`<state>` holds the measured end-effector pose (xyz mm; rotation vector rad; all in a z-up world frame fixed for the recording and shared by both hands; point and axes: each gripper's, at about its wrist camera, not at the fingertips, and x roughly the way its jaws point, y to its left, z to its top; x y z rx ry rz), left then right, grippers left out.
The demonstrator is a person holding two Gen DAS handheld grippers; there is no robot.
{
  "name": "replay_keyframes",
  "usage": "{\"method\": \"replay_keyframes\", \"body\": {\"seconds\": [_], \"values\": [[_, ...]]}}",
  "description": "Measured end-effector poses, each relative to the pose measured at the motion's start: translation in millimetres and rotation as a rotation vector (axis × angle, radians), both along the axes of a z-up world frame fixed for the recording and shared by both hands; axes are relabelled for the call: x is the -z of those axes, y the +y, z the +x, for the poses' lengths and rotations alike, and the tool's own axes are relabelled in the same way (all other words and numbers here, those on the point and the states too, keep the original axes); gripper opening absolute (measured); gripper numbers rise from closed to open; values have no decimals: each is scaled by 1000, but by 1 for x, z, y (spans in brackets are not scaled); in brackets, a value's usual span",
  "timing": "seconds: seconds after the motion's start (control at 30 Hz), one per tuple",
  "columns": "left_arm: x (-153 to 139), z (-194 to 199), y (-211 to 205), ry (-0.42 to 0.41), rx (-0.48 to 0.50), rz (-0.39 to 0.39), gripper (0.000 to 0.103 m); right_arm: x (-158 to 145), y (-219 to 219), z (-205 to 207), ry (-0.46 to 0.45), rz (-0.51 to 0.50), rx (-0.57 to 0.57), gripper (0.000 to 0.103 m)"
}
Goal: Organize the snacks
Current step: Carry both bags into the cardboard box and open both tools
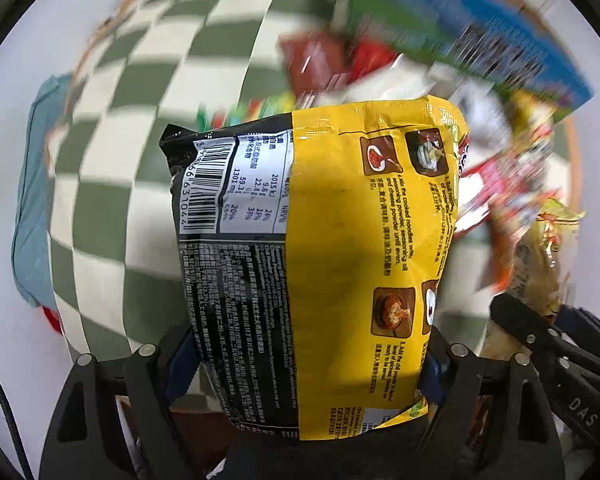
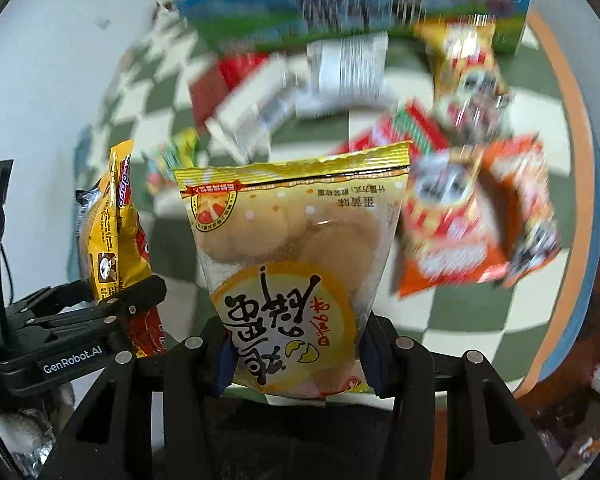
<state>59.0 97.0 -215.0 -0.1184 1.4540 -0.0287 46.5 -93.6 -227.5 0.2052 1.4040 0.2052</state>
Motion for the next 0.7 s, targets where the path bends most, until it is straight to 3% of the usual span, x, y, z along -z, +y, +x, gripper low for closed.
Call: {"method": "replay_keyframes", "body": {"seconds": [0.2,0.37,0.47,0.57,0.7], "values": [[-92,71,-38,-136,23,-87,86,-86,-36,61,-115,99,23,52],[-130,164,-76,-180,46,-111,86,-132,-55,161,-222,76,13,52],[-130,225,-95,-181,60,-70,86,-131,-63,225,-221,57,11,52],[-110,286,-106,-136,64,-28,86,-115,-77,284,-158,53,19,52],[-72,347,-116,-49,56,-35,86,-84,-96,339,-66,43,22,52]]}}
